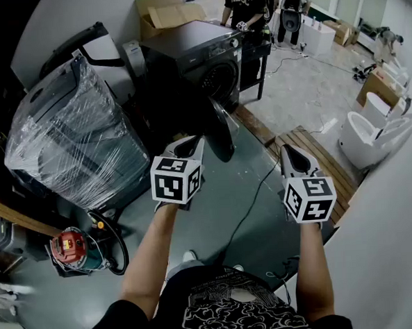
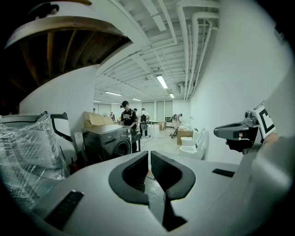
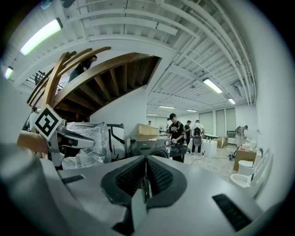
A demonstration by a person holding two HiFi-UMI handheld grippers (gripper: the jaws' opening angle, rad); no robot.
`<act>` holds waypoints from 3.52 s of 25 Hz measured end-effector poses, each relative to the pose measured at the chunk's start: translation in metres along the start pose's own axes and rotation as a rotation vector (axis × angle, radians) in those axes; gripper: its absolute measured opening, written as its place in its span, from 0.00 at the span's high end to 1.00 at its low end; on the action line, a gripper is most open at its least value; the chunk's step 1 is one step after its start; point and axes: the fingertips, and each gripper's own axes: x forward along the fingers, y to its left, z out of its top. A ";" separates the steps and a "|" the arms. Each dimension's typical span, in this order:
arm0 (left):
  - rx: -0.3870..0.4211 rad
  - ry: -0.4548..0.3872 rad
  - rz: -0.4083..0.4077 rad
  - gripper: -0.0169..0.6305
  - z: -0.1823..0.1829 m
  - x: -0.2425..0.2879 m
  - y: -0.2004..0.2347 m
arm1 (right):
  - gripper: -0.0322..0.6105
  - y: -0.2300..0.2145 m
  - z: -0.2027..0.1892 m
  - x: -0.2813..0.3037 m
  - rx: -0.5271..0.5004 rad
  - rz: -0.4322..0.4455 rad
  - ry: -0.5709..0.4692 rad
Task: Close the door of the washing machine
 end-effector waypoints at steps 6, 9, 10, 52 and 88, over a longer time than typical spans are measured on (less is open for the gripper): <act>-0.013 -0.003 -0.010 0.91 0.000 0.009 -0.010 | 0.91 -0.004 -0.004 -0.001 -0.004 0.014 0.008; -0.017 0.009 -0.006 0.91 -0.003 0.013 -0.014 | 0.91 -0.003 -0.007 -0.001 0.000 0.028 0.008; -0.020 0.012 -0.006 0.91 -0.003 0.014 -0.015 | 0.91 -0.002 -0.008 0.000 0.001 0.033 0.009; -0.121 0.108 -0.210 0.71 0.019 0.218 0.157 | 0.73 0.058 -0.025 0.262 0.001 0.011 0.217; -0.342 0.379 -0.006 0.68 -0.108 0.401 0.166 | 0.66 0.023 -0.218 0.414 0.055 0.354 0.480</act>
